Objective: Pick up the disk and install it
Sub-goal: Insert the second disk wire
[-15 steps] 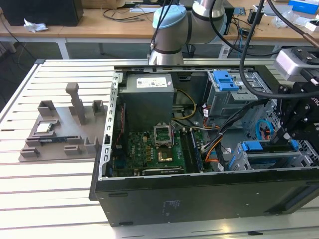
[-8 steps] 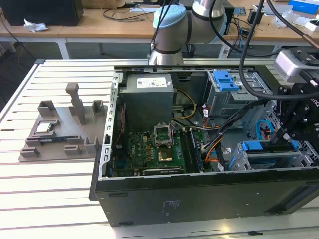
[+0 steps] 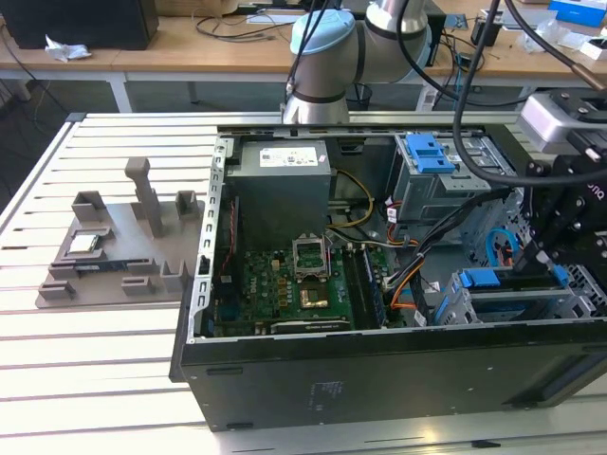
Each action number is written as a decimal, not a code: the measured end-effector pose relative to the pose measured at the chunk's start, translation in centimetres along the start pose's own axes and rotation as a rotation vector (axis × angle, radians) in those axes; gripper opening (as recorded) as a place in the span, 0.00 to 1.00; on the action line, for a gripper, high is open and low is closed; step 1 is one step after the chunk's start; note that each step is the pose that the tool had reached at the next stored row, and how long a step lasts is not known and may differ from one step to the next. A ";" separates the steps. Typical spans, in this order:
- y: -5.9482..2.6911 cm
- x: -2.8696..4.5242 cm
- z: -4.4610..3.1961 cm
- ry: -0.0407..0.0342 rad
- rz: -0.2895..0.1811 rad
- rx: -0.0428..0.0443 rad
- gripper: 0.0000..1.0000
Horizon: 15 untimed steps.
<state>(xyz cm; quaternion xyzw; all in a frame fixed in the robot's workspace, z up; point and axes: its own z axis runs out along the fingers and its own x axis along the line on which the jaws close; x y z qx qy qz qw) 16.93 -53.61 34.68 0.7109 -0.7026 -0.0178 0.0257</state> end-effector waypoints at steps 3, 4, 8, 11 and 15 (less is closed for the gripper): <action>-0.01 -0.17 0.01 0.0001 -0.002 0.0000 0.11; -0.01 -0.29 0.02 0.0002 -0.004 0.0000 0.11; -0.02 -0.50 0.11 0.0004 -0.006 0.0000 0.11; -0.03 -0.50 0.29 0.0006 -0.007 0.0001 0.11; -0.03 -0.50 0.35 0.0004 -0.007 0.0001 0.11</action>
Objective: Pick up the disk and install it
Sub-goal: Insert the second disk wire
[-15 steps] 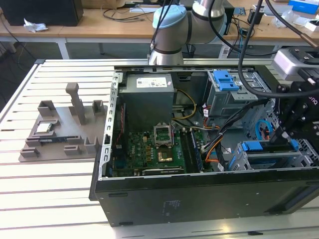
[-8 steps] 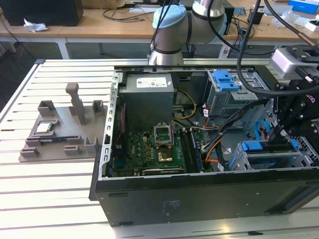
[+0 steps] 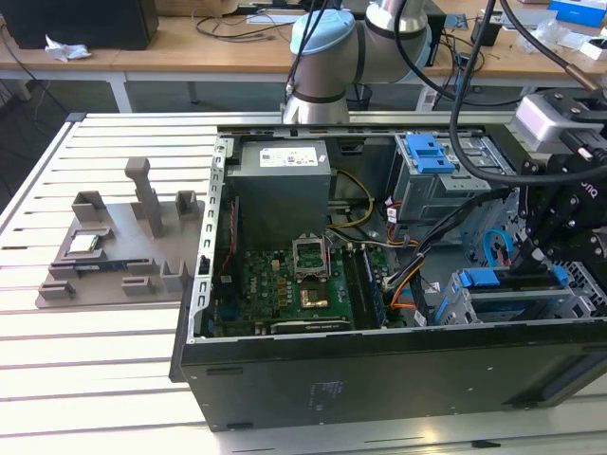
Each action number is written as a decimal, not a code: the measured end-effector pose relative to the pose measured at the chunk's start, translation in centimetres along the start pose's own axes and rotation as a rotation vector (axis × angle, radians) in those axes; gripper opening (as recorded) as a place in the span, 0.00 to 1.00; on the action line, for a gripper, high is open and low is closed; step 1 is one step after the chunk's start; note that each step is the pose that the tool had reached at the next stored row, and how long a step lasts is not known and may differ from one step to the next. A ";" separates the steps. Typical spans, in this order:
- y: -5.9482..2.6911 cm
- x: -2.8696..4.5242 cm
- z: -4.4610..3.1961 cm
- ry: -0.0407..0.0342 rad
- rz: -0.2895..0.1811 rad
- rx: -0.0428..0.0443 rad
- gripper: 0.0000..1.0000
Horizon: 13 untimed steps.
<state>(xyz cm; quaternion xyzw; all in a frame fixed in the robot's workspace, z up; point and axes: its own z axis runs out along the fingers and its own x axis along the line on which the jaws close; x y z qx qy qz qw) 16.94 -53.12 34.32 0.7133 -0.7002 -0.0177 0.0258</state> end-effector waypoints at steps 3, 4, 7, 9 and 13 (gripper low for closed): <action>0.00 0.00 0.00 0.0000 0.000 0.0000 0.11; 0.00 0.00 0.00 0.0000 0.000 0.0000 0.11; 0.00 0.00 0.01 -0.0001 0.000 -0.0001 0.11; 0.00 0.00 0.01 0.0000 0.000 0.0000 0.17; 0.07 0.01 -1.14 0.0000 0.000 0.0000 0.17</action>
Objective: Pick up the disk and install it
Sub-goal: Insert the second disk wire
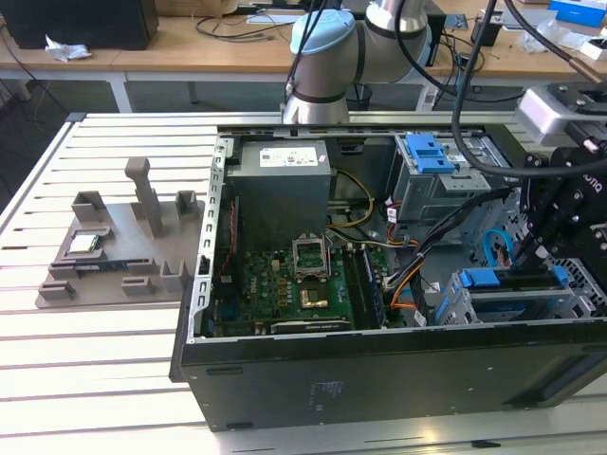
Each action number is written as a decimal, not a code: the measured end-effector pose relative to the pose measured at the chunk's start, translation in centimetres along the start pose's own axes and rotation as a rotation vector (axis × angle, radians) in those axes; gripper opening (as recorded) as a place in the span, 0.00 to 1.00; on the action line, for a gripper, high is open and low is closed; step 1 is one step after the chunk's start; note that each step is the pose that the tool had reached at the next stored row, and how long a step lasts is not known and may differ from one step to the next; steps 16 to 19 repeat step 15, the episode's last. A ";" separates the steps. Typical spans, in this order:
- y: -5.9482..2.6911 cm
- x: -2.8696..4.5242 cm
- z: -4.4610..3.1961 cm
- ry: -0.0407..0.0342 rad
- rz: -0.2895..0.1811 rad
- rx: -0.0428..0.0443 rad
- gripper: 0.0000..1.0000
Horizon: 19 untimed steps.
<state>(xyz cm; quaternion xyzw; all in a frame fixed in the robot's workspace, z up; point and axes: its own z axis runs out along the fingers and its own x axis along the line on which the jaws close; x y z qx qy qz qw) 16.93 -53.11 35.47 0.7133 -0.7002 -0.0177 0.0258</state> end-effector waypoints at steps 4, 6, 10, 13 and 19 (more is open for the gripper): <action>0.05 -0.10 -0.88 0.0004 0.000 0.0000 0.10; 0.12 -0.21 -2.06 0.0005 0.000 0.0000 0.10; 0.21 -0.26 -3.57 0.0005 0.000 0.0001 0.10; 0.22 -0.26 -3.61 0.0005 0.000 0.0000 0.10; 0.22 -0.26 -3.62 0.0005 0.000 0.0000 0.10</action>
